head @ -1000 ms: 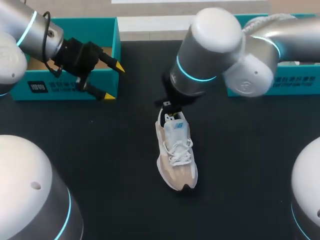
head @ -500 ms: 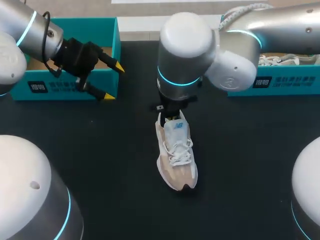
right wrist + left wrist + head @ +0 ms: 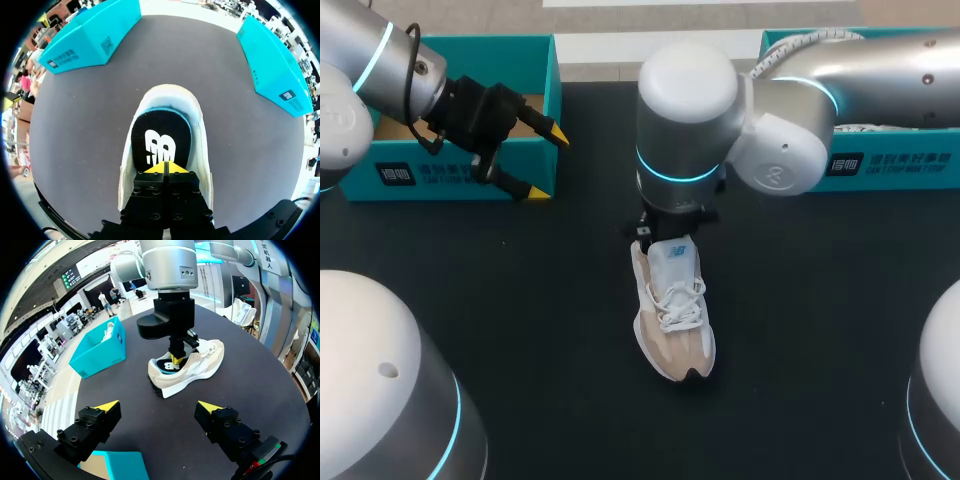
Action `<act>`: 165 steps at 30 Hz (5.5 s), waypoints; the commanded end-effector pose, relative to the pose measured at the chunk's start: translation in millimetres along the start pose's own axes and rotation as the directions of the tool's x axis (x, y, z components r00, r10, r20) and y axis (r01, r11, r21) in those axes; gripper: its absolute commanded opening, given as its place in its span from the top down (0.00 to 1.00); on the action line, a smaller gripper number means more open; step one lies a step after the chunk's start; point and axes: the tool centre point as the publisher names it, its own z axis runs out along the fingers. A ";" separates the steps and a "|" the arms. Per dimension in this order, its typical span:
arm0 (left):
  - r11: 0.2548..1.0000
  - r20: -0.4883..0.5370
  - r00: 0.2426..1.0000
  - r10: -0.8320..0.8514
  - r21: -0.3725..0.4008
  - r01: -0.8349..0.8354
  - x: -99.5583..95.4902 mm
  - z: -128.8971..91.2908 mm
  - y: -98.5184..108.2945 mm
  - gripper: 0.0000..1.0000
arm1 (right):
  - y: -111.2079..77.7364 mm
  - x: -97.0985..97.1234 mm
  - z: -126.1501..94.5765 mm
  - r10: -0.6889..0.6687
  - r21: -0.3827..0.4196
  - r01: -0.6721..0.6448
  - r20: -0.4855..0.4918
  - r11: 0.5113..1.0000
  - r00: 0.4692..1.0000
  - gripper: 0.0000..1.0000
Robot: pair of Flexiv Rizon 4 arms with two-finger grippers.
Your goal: Take the shoe out of the shoebox, open the shoe tongue, remove and reinsert the insole, then place the shoe into the shoebox
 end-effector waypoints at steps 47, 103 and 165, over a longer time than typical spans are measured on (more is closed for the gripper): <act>1.000 -0.003 1.000 0.000 -0.001 0.000 -0.5 -0.1 0.4 0.00 | 39.3 4.9 33.2 0.048 -0.090 -0.041 0.081 0.995 0.996 1.00; 1.000 -0.003 1.000 0.000 -0.001 0.000 -0.5 -0.1 0.4 0.00 | -27.6 6.0 -12.3 -0.011 0.372 -0.033 0.115 0.927 0.993 0.00; 1.000 -0.003 1.000 0.000 -0.001 0.000 -0.5 -0.1 0.4 0.00 | -32.8 6.9 -94.6 -0.003 0.228 -0.051 0.233 0.972 0.972 0.00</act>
